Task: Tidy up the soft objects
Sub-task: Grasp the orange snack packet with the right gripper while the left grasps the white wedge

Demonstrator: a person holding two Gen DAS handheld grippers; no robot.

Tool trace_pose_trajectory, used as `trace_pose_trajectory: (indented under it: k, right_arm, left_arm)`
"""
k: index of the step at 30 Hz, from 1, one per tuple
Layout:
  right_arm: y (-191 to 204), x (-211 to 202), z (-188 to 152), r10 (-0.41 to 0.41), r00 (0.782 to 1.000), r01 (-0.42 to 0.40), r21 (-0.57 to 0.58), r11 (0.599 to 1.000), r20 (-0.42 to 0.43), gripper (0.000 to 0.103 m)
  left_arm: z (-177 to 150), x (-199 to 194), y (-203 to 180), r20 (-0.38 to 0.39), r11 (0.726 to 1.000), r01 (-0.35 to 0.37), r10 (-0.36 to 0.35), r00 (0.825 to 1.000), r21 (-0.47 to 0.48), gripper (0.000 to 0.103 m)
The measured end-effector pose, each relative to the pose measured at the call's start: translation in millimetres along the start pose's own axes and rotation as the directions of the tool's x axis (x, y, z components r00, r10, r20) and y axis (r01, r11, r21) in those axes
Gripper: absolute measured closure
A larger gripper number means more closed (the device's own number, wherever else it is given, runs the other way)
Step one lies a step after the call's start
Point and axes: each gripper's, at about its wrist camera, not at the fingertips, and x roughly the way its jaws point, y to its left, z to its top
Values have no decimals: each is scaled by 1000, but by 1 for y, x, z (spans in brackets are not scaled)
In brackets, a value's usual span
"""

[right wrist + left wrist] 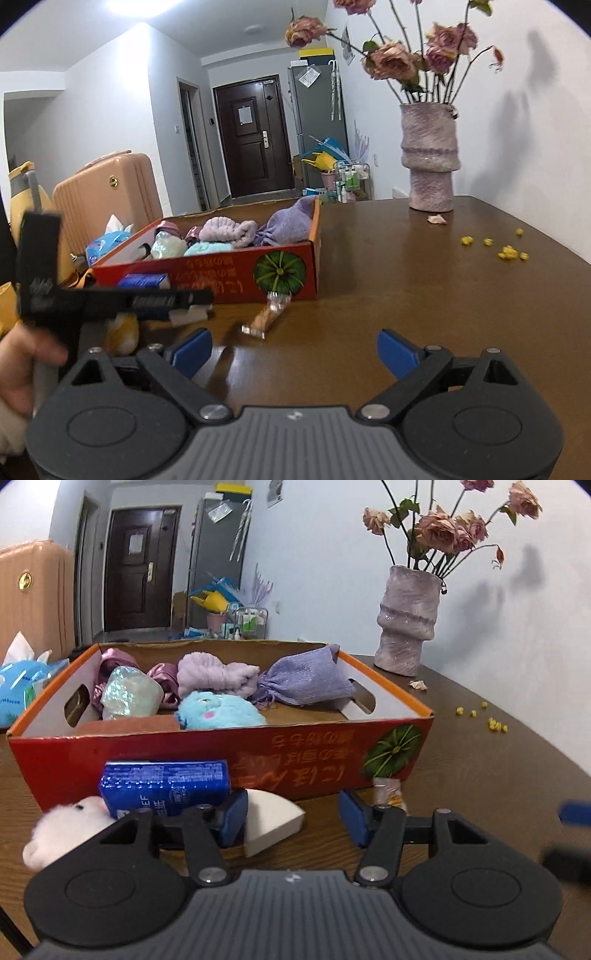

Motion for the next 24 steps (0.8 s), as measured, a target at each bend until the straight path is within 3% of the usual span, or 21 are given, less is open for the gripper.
trace_pose_trajectory:
  k: [2,6,10,12,15,19,20,22,24]
  right_arm:
    - [-2,21,8,20,999,-20,19,1000,-35,17]
    - [3,63,20,84,992,-80,51,996,-91,23]
    - [10,100,28,72,988,-66,47,997,-137,40]
    - [10,112,30,58,987,-50,59,997,-151,43]
    - [11,123,29,51,985,-40,64,997,-166,44]
    - [17,126,23,28,984,-26,14,1000,-177,64]
    - [18,125,22,23,984,-22,6,1000,-177,76]
    - [18,122,21,43,982,-40,18,999,-184,87]
    - [20,117,19,42,982,-41,12,999,-183,87]
  left_arm:
    - [-1,0,1,-6,1000,-4,4,1000,26,45]
    - [0,3,2,-11,998,34,-34,999,43,45]
    - [2,11,-5,-34,996,2,1,999,90,53]
    - [3,14,-1,-37,998,0,2,999,69,54]
    - [3,15,1,-40,998,-13,15,999,57,56]
    - [1,15,-3,-50,998,-23,26,998,64,55]
    - [1,15,-4,-53,997,-26,29,998,69,59]
    - [0,14,-7,-54,997,-34,38,998,76,67]
    - [-1,13,-9,-53,996,-40,45,998,76,72]
